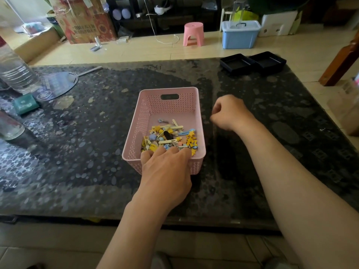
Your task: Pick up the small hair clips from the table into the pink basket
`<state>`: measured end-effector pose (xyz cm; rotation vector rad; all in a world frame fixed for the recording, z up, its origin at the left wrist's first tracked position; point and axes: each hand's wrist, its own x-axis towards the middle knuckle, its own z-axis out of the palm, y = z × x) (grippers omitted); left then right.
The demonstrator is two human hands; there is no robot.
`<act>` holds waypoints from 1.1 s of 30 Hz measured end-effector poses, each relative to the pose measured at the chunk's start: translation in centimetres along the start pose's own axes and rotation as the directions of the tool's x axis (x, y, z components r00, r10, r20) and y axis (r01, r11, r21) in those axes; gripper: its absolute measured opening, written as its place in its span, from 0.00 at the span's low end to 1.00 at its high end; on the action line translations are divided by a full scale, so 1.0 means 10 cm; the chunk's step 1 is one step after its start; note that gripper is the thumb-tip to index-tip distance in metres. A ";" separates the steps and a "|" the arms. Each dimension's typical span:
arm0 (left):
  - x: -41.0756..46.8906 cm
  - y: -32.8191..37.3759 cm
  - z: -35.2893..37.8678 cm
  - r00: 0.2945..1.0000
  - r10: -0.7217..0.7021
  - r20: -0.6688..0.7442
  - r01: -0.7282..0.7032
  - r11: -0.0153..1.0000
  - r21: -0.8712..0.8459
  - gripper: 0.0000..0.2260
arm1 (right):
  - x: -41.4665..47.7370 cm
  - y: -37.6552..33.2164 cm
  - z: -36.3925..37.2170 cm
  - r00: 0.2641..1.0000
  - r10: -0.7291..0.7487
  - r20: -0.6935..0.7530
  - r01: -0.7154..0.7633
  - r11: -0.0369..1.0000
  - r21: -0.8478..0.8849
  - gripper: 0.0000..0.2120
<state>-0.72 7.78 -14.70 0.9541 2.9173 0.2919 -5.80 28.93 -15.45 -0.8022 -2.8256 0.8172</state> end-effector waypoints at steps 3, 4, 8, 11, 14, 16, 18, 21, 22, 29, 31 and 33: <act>0.01 0.00 0.02 1.000 0.000 -0.009 0.000 1.000 0.008 0.04 | -0.02 -0.10 -0.17 0.979 -0.165 -0.120 0.178 0.979 0.099 0.02; 0.01 0.00 0.02 1.000 0.001 -0.013 -0.001 1.000 0.012 0.04 | -0.04 -0.16 -0.21 0.964 -0.225 -0.144 0.243 0.963 0.120 0.02; 0.00 -0.01 0.02 1.000 0.008 -0.012 -0.008 1.000 0.007 0.05 | -0.18 -0.41 -0.29 0.899 -0.416 -0.134 0.437 0.851 0.291 0.09; 0.00 -0.01 0.03 1.000 0.016 -0.021 -0.016 1.000 0.013 0.06 | -0.23 -0.48 -0.30 0.885 -0.447 -0.127 0.463 0.820 0.338 0.11; 0.00 -0.02 0.04 1.000 0.012 -0.024 -0.012 1.000 0.022 0.06 | -0.22 -0.46 -0.34 0.889 -0.420 -0.181 0.457 0.828 0.324 0.10; 0.01 -0.02 0.04 1.000 0.010 -0.027 -0.009 1.000 0.023 0.05 | -0.23 -0.43 -0.39 0.889 -0.403 -0.216 0.454 0.833 0.317 0.10; 0.02 -0.02 0.04 1.000 0.004 -0.016 -0.003 1.000 0.017 0.04 | -0.24 -0.41 -0.45 0.889 -0.391 -0.238 0.452 0.834 0.316 0.09; 0.03 -0.01 0.01 1.000 0.008 0.003 -0.008 1.000 0.006 0.03 | -0.30 -0.39 -0.57 0.887 -0.376 -0.269 0.448 0.841 0.304 0.10; 0.04 -0.01 0.00 1.000 0.001 0.025 -0.002 1.000 0.002 0.03 | -0.34 -0.38 -0.61 0.887 -0.373 -0.274 0.447 0.843 0.299 0.10; 0.04 0.01 -0.19 0.981 -0.077 0.177 0.104 0.984 -0.147 0.07 | -0.69 -0.08 -0.91 0.937 -0.298 -0.185 0.330 0.926 0.182 0.13; -0.01 0.05 -0.31 0.987 -0.088 0.131 0.118 0.964 -0.239 0.11 | -0.86 0.03 -1.01 0.950 -0.259 -0.177 0.287 0.945 0.155 0.13; -0.05 0.13 -0.45 0.996 -0.085 0.041 0.093 0.959 -0.268 0.14 | -1.05 0.09 -1.13 0.957 -0.217 -0.194 0.249 0.955 0.161 0.13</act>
